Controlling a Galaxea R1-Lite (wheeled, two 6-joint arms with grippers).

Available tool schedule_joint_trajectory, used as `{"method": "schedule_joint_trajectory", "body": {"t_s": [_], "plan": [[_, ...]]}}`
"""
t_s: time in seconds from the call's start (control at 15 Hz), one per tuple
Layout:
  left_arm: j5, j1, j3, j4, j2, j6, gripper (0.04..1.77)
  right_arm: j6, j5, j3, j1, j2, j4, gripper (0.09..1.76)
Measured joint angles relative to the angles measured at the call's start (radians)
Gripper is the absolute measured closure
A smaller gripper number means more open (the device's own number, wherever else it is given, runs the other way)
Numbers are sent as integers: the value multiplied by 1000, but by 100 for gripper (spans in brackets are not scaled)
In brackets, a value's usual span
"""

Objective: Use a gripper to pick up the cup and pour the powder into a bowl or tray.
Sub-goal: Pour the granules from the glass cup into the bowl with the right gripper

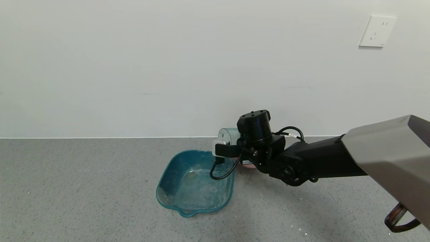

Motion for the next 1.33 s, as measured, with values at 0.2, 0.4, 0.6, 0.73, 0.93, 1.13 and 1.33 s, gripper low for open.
{"method": "schedule_joint_trajectory", "body": {"t_s": [0.2,0.4,0.6,0.73,0.93,1.13,1.33], "plan": [[0,0,0,-1,0,1,5,-85,0,9,8,0,0,50],[0,0,0,-1,0,0,5,-183,0,12,8,-1,-1,50],[0,0,0,-1,0,1,5,-259,-1,17,11,-4,-3,50],[0,0,0,0,0,1,5,-292,-2,15,18,-3,-5,50],[0,0,0,0,0,1,5,-351,-16,13,23,-6,-12,50],[0,0,0,0,0,1,5,-407,-39,11,30,-14,-7,50],[0,0,0,0,0,1,5,-423,-56,10,37,-18,-6,50]]}}
